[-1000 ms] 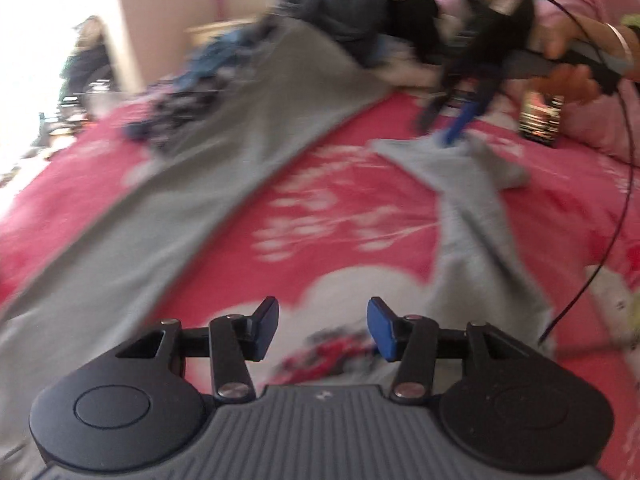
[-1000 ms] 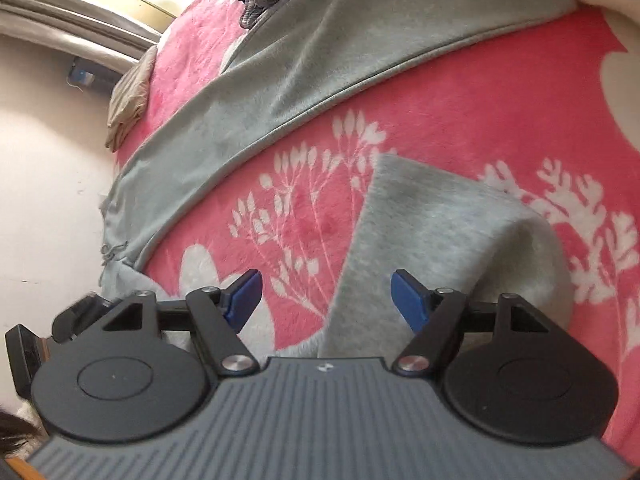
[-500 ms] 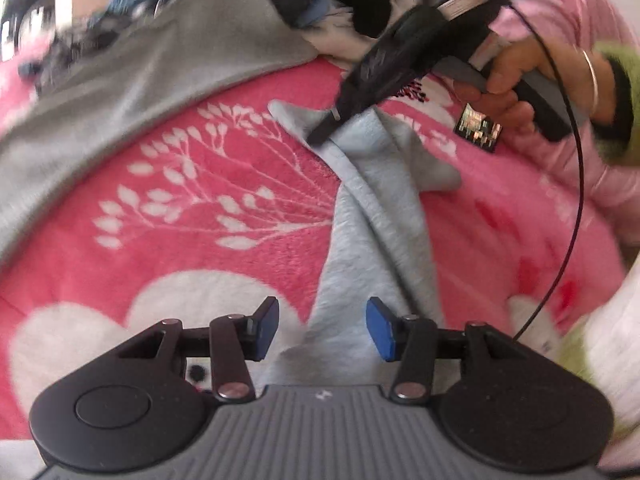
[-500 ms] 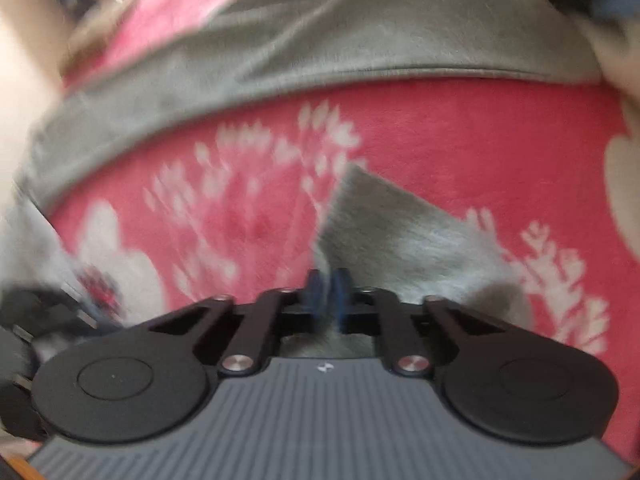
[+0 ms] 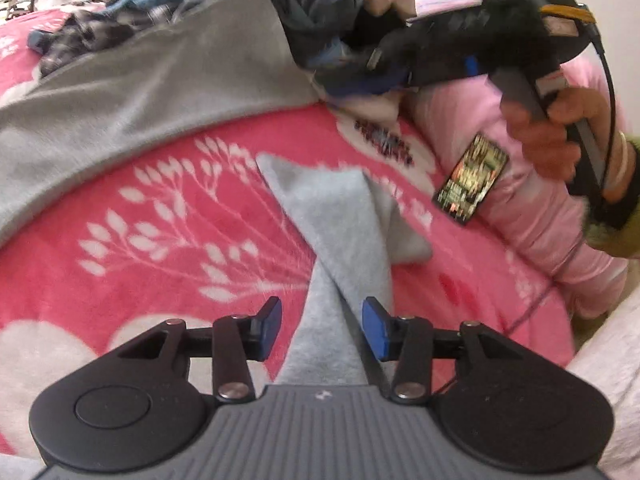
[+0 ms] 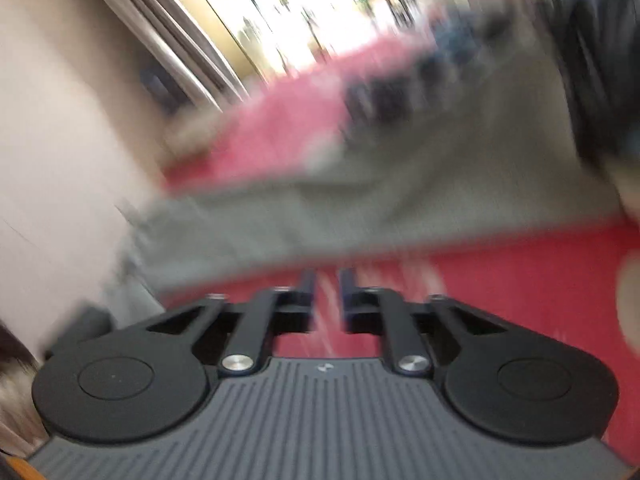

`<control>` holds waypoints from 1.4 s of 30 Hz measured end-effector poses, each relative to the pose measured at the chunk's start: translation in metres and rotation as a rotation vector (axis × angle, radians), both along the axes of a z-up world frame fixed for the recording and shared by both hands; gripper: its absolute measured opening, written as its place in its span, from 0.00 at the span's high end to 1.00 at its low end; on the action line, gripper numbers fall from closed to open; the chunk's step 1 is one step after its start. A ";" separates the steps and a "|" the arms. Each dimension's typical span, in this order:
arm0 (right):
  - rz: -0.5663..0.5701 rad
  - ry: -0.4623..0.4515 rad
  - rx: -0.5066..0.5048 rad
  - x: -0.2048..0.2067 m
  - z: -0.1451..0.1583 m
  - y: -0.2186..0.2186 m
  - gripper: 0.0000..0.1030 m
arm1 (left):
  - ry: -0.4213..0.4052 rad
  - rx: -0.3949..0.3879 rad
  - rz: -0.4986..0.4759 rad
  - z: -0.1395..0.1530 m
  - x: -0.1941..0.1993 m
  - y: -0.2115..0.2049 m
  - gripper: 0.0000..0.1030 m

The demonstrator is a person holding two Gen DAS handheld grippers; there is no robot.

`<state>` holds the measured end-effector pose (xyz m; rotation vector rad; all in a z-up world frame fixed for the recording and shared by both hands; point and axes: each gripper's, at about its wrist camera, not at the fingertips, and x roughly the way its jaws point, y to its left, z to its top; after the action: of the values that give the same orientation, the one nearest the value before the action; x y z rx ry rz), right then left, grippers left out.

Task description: Fold clothes

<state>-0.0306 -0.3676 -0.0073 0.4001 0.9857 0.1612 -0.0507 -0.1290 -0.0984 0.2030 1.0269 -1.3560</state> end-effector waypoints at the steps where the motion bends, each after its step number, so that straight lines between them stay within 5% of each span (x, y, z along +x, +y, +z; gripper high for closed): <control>1: -0.004 0.057 -0.031 -0.002 -0.015 0.005 0.54 | 0.003 -0.012 -0.004 -0.002 -0.003 -0.004 0.56; 5: -0.082 0.211 -0.101 -0.016 -0.060 0.011 0.53 | 0.076 -0.066 0.008 -0.007 -0.003 -0.016 0.54; 11: -0.167 0.116 0.029 -0.066 -0.055 -0.017 0.42 | 0.189 -0.045 0.029 -0.021 0.020 -0.042 0.50; 16: -0.286 0.064 0.074 -0.124 -0.045 -0.052 0.17 | 0.319 0.078 0.028 -0.038 0.051 -0.078 0.50; 19: -0.404 0.068 0.146 -0.154 -0.054 -0.072 0.16 | 0.370 0.157 0.001 -0.044 0.065 -0.104 0.50; 23: -0.403 0.063 0.150 -0.168 -0.065 -0.069 0.16 | 0.379 0.177 -0.017 -0.048 0.065 -0.132 0.50; 24: -0.392 0.058 0.160 -0.170 -0.067 -0.067 0.16 | 0.377 0.147 0.003 -0.048 0.064 -0.132 0.51; 26: -0.365 0.053 0.191 -0.171 -0.072 -0.065 0.16 | 0.379 0.085 0.056 -0.049 0.061 -0.132 0.72; 27: -0.354 0.056 0.204 -0.172 -0.073 -0.065 0.16 | 0.393 0.061 0.093 -0.051 0.061 -0.130 0.90; 28: -0.353 0.063 0.215 -0.172 -0.075 -0.065 0.16 | 0.409 0.039 0.131 -0.053 0.061 -0.128 0.95; 31: -0.356 0.084 0.245 -0.172 -0.079 -0.067 0.17 | 0.478 -0.059 0.226 -0.048 0.066 -0.115 0.96; 35: -0.414 0.074 0.276 -0.174 -0.083 -0.079 0.17 | 0.626 -0.246 0.273 0.000 0.080 -0.091 0.96; 39: -0.455 0.060 0.280 -0.179 -0.084 -0.088 0.16 | 0.602 -0.491 0.156 0.080 0.070 -0.081 0.96; 42: -0.508 0.043 0.280 -0.185 -0.082 -0.097 0.17 | 0.605 -0.577 0.043 0.101 0.046 -0.094 0.96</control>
<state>-0.2157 -0.4646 -0.0891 0.8997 0.8764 -0.1728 -0.0044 -0.2229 0.0027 -0.6931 1.0647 -1.6562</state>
